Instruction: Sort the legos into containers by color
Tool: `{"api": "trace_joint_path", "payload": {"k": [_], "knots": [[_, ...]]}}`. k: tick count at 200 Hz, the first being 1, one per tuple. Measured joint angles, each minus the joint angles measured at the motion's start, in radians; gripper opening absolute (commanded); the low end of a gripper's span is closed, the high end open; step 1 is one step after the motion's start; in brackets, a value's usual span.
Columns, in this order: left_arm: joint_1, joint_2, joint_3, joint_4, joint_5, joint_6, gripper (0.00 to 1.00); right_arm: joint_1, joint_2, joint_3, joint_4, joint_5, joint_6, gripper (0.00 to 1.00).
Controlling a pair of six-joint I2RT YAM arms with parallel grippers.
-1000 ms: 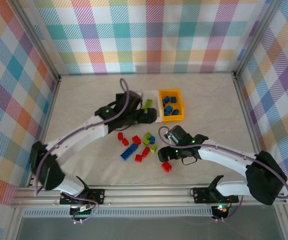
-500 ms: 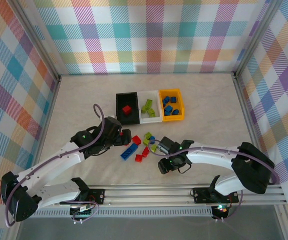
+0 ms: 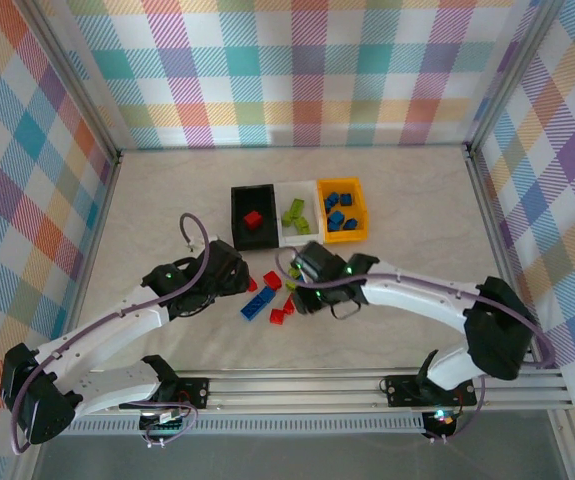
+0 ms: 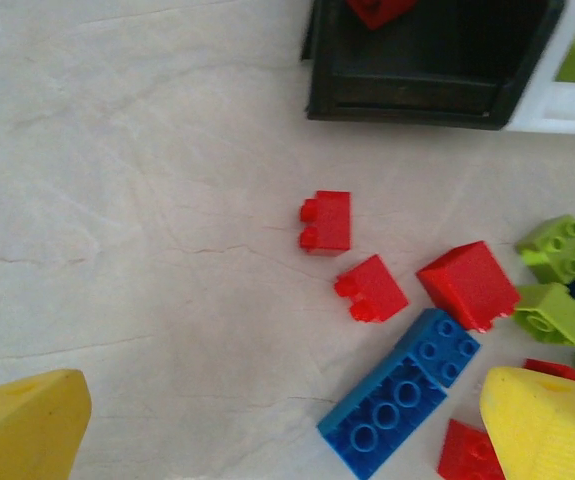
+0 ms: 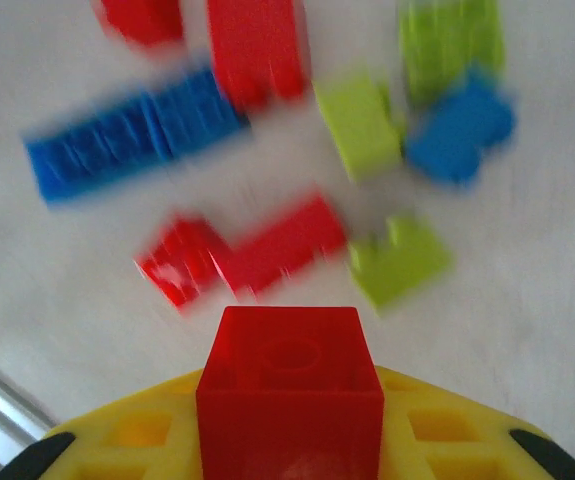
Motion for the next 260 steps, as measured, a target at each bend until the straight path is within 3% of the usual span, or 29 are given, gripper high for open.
{"api": "trace_joint_path", "payload": {"k": [50, 97, 111, 136, 159, 206, 260], "knots": [[0.001, -0.013, -0.042, -0.031, -0.027, -0.042, 1.00, -0.113, 0.360, 0.478, 0.053, -0.009, -0.063, 0.35], [0.002, -0.073, -0.070, -0.045, -0.030, -0.056, 1.00, -0.173, 0.714, 0.948, -0.021, 0.019, -0.082, 0.40], [0.002, -0.076, -0.070, -0.044, -0.030, -0.056, 1.00, -0.180, 0.798, 1.063, -0.067, 0.031, -0.081, 0.46], [0.002, -0.076, -0.077, -0.044, -0.029, -0.056, 1.00, -0.183, 0.936, 1.270, -0.153, 0.048, -0.084, 0.65], [0.006, -0.076, -0.079, -0.043, -0.026, -0.055, 1.00, -0.183, 1.007, 1.397, -0.216, 0.048, -0.077, 0.70], [0.015, -0.066, -0.079, -0.014, -0.003, -0.037, 1.00, -0.183, 0.972, 1.420, -0.248, 0.048, -0.078, 0.70], [0.054, 0.016, -0.078, 0.079, 0.087, -0.023, 1.00, -0.183, 0.575, 0.891, -0.080, 0.040, -0.077, 0.72]]}}
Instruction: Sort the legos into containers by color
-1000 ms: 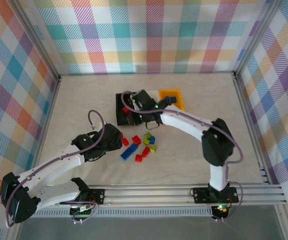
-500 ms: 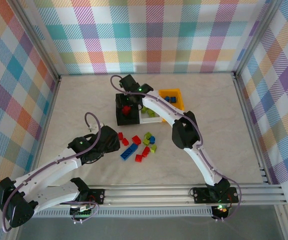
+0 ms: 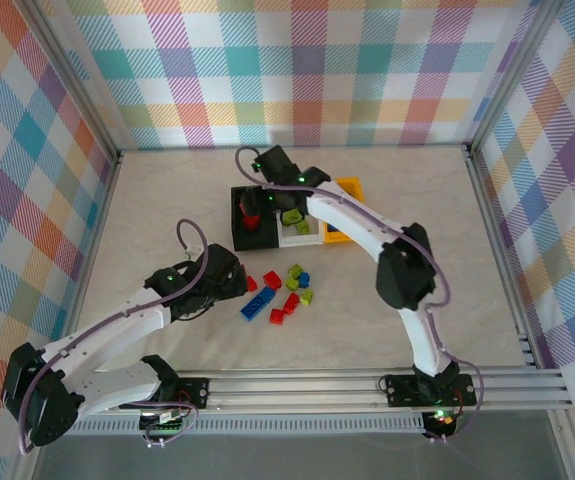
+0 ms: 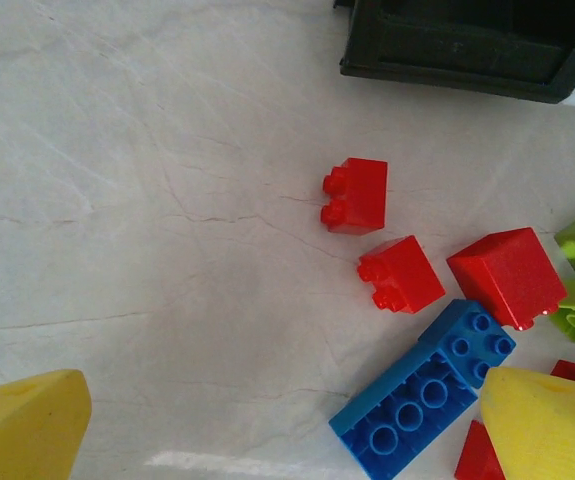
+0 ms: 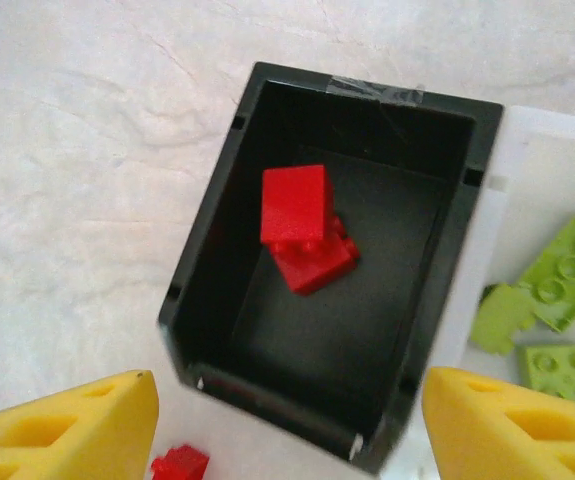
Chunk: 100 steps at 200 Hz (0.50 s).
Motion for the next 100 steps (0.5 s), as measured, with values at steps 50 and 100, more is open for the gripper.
{"api": "trace_joint_path", "payload": {"k": [50, 100], "knots": [[0.031, 0.139, 0.019, 0.104, 0.089, 0.018, 0.88, 0.000, -0.404, -0.547, 0.199, -0.037, 0.030, 0.74], [0.074, 0.365, 0.098, 0.224, 0.158, 0.004, 0.68, 0.000, -0.615, -0.876, 0.240, -0.044, 0.079, 0.73]]}}
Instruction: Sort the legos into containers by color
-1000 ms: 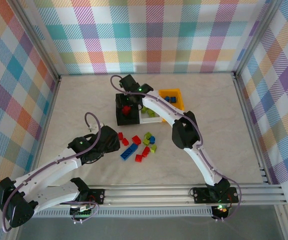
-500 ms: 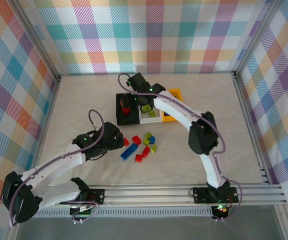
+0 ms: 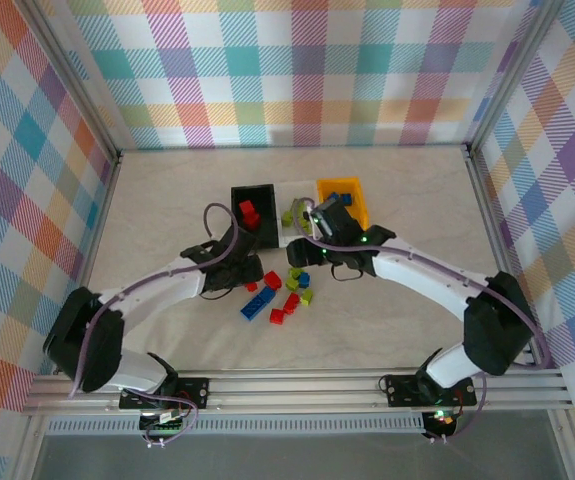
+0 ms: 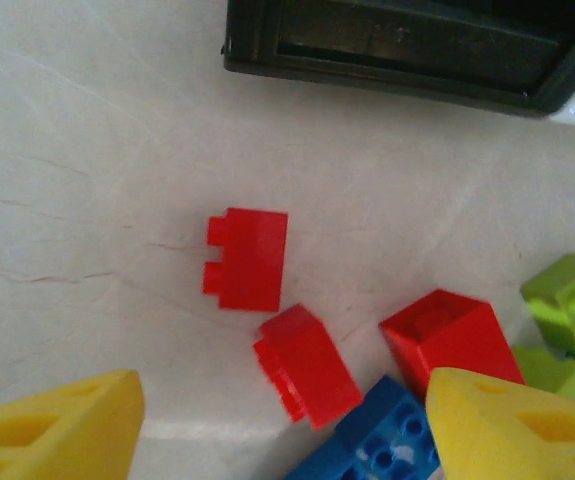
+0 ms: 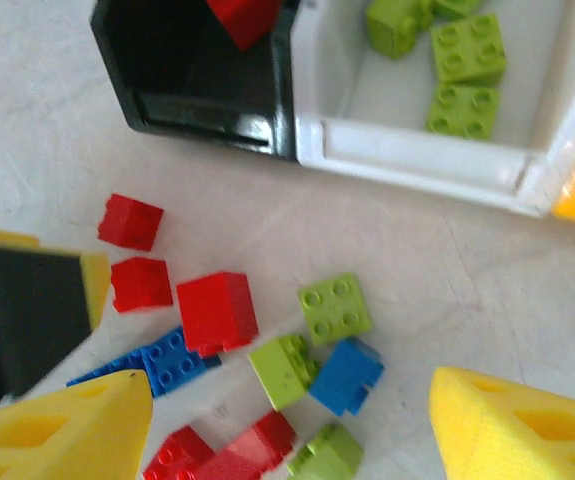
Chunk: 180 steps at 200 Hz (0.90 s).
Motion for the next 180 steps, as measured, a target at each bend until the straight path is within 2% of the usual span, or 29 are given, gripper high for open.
{"api": "trace_joint_path", "payload": {"k": [61, 79, 111, 159, 180], "knots": [[0.014, 0.132, 0.005, 0.076, 0.045, -0.056, 0.51, 0.000, -0.138, -0.080, 0.011, 0.037, 0.022, 0.74], [0.014, 0.133, 0.003, 0.081, 0.048, -0.067, 0.48, -0.002, -0.147, -0.086, 0.013, 0.045, 0.022, 0.74], [0.014, 0.133, -0.010, 0.100, 0.055, -0.076, 0.35, -0.006, -0.147, -0.096, 0.016, 0.048, 0.022, 0.74], [0.014, 0.126, -0.021, 0.104, 0.064, -0.078, 0.25, -0.008, -0.147, -0.096, 0.018, 0.051, 0.023, 0.74], [0.014, 0.099, -0.040, 0.095, 0.071, -0.077, 0.24, -0.008, -0.147, -0.096, 0.018, 0.051, 0.023, 0.74]]}}
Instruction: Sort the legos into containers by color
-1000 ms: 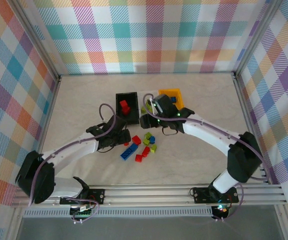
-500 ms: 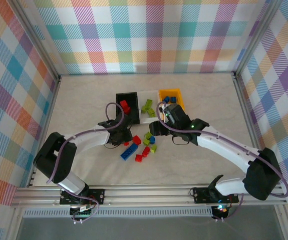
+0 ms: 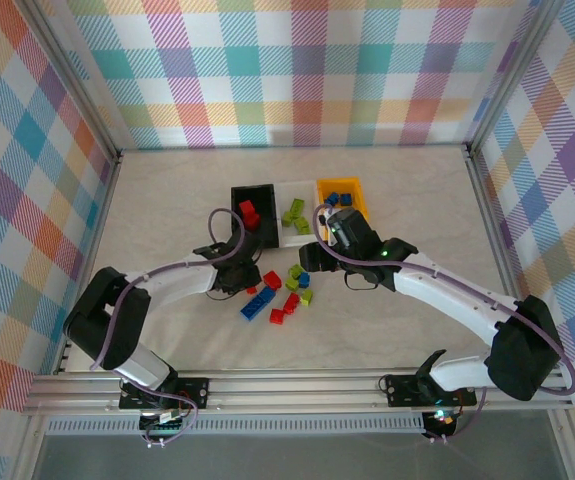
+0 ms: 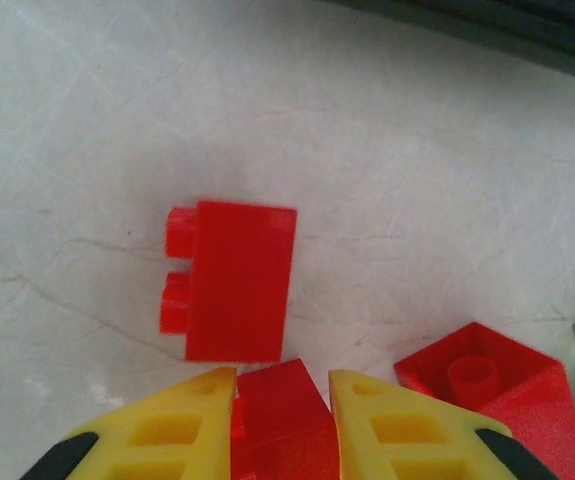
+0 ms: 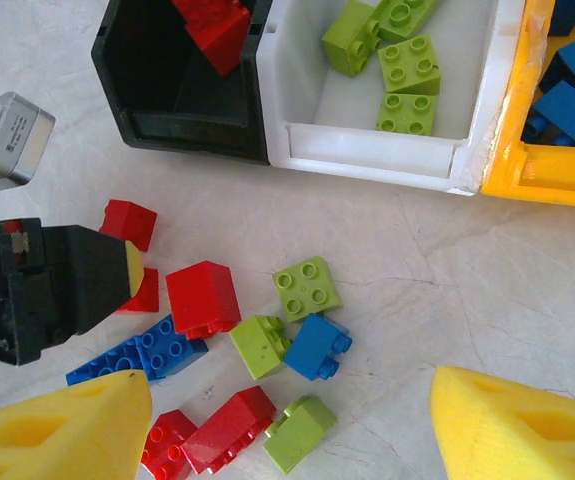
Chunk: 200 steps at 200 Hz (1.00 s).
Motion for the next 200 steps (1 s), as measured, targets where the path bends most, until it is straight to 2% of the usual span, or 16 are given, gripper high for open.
{"api": "trace_joint_path", "payload": {"k": [46, 85, 124, 174, 187, 200], "knots": [[0.000, -0.141, 0.009, -0.102, -0.009, 0.008, 0.23, -0.006, 0.000, 0.000, 0.001, 0.000, 0.003, 0.74], [0.016, -0.152, 0.201, -0.185, -0.081, 0.065, 0.24, -0.007, 0.000, -0.009, 0.022, 0.000, 0.004, 0.75], [0.063, 0.047, 0.439, -0.177, -0.180, 0.146, 0.23, -0.013, 0.000, -0.037, 0.022, 0.000, 0.017, 0.75], [0.079, 0.335, 0.634, -0.181, -0.246, 0.217, 0.23, -0.013, -0.040, -0.074, 0.021, 0.000, 0.027, 0.75], [0.079, 0.378, 0.675, -0.183, -0.250, 0.224, 0.27, -0.014, -0.056, -0.077, 0.021, 0.000, 0.029, 0.75], [0.079, 0.403, 0.710, -0.187, -0.253, 0.227, 0.40, -0.017, -0.068, -0.077, 0.021, 0.000, 0.030, 0.77]]}}
